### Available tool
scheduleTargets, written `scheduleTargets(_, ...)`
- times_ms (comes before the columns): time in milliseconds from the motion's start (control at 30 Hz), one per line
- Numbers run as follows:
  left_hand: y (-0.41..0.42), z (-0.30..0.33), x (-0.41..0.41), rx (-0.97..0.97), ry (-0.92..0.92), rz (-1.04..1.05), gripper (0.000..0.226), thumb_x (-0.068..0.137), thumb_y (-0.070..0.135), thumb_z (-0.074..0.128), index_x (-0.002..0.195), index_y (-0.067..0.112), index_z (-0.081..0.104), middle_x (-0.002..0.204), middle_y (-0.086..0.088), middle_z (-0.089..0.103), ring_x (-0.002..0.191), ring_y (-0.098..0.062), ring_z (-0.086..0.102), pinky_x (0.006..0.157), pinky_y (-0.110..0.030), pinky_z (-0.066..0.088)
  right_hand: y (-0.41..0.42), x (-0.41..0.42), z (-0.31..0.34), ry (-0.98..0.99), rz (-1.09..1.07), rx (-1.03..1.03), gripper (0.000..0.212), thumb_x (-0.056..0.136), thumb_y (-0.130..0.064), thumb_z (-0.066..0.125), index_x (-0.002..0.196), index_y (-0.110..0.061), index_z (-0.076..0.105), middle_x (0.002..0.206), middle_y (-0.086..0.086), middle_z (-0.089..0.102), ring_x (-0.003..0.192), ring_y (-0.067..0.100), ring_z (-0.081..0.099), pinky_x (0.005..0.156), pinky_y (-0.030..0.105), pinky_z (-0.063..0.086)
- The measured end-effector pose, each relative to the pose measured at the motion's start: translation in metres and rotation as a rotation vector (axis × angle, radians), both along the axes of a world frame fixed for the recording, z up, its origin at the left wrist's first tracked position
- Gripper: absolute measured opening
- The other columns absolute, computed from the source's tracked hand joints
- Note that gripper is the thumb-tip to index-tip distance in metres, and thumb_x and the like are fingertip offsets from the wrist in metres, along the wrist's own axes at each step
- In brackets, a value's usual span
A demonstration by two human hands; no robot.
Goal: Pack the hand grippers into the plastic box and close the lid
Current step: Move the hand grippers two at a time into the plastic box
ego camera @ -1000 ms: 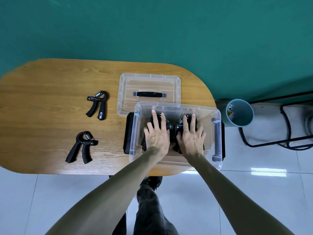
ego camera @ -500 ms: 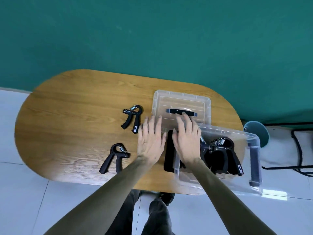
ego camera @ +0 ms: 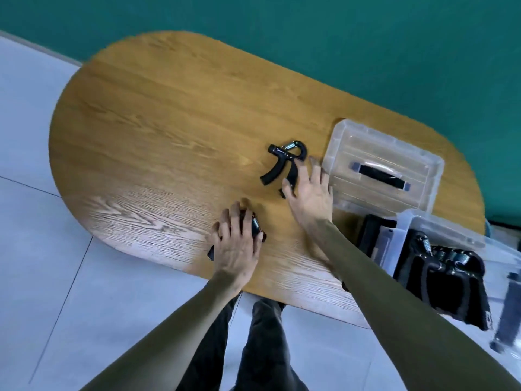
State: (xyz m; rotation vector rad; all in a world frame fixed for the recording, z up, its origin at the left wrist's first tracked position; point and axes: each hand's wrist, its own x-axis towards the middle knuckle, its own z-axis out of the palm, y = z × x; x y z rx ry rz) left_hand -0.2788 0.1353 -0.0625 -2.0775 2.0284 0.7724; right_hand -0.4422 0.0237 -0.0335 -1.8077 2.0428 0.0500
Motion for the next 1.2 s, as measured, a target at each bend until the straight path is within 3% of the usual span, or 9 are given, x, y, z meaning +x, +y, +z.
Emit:
scheduleTargets(233,0.029,-0.046,0.008,0.029,0.002,-0.001,0.077,0.101,0.064,0.022,0.162,0.021,0.0,0.168,-0.014,-0.015,0.149,-0.041,0.02,0.114,-0.062,0.025,-0.028,0.027,-0.054,0.006,-0.054,0.031,0.066,0.099,-0.057,0.04,0.154,-0.029,0.018,0.166,0.01,0.008,0.146,0.044,0.02,0.111,0.064,0.032)
scheduleTargets(400,0.033,-0.061,0.008,-0.109,-0.038,0.0,0.077,0.102,0.059,0.034,0.162,0.018,0.009,0.168,-0.016,-0.001,0.143,-0.037,0.031,0.108,-0.055,0.019,-0.052,0.038,-0.078,0.047,-0.136,-0.007,0.072,0.099,-0.058,0.037,0.158,-0.026,0.012,0.167,0.014,0.0,0.148,0.049,0.012,0.111,0.065,0.032)
scheduleTargets(567,0.034,-0.061,0.005,-0.163,-0.059,0.014,0.073,0.102,0.049,0.042,0.161,0.016,0.015,0.168,-0.017,0.007,0.13,-0.033,0.044,0.095,-0.049,0.032,-0.052,0.046,-0.09,0.05,-0.191,-0.016,0.071,0.1,-0.043,0.042,0.16,-0.027,0.008,0.167,0.013,-0.01,0.149,0.049,0.009,0.11,0.06,0.031)
scheduleTargets(667,0.031,-0.061,0.005,-0.166,-0.074,-0.002,0.073,0.1,0.045,0.044,0.161,0.015,0.017,0.168,-0.018,0.009,0.12,-0.031,0.049,0.087,-0.046,0.036,-0.043,0.05,-0.085,0.037,-0.151,-0.037,0.07,0.098,-0.024,0.044,0.159,-0.028,0.011,0.168,0.012,-0.008,0.145,0.048,0.017,0.106,0.057,0.035)
scheduleTargets(767,0.027,-0.057,0.005,-0.157,-0.063,-0.009,0.078,0.095,0.04,0.054,0.161,0.014,0.018,0.167,-0.02,0.008,0.11,-0.03,0.048,0.079,-0.044,0.04,-0.027,0.047,-0.079,0.057,-0.068,-0.046,0.072,0.095,-0.02,0.046,0.159,-0.029,0.012,0.168,0.01,-0.005,0.137,0.047,0.029,0.102,0.055,0.038)
scheduleTargets(867,0.023,-0.054,0.005,-0.146,-0.071,-0.009,0.085,0.089,0.039,0.062,0.16,0.014,0.023,0.166,-0.021,0.013,0.101,-0.03,0.048,0.08,-0.046,0.036,-0.013,0.039,-0.076,0.065,0.0,-0.042,0.074,0.095,-0.019,0.05,0.158,-0.029,0.012,0.168,0.012,-0.004,0.131,0.046,0.033,0.1,0.054,0.039)
scheduleTargets(1067,0.021,-0.042,0.005,-0.132,-0.028,0.028,0.089,0.087,0.033,0.067,0.16,0.017,0.019,0.168,-0.015,0.007,0.098,-0.033,0.046,0.084,-0.054,0.045,0.011,0.027,-0.063,0.022,0.035,-0.089,0.07,0.094,-0.021,0.054,0.156,-0.031,0.022,0.168,0.009,0.004,0.116,0.037,0.037,0.093,0.046,0.034)
scheduleTargets(1200,0.011,-0.019,0.003,-0.146,-0.068,0.057,0.086,0.093,0.036,0.061,0.162,0.02,0.012,0.169,-0.012,-0.004,0.099,-0.032,0.041,0.079,-0.047,0.045,0.03,0.023,-0.047,-0.001,0.056,-0.143,0.065,0.094,-0.022,0.056,0.154,-0.027,0.029,0.168,0.009,0.009,0.112,0.037,0.039,0.092,0.047,0.036)
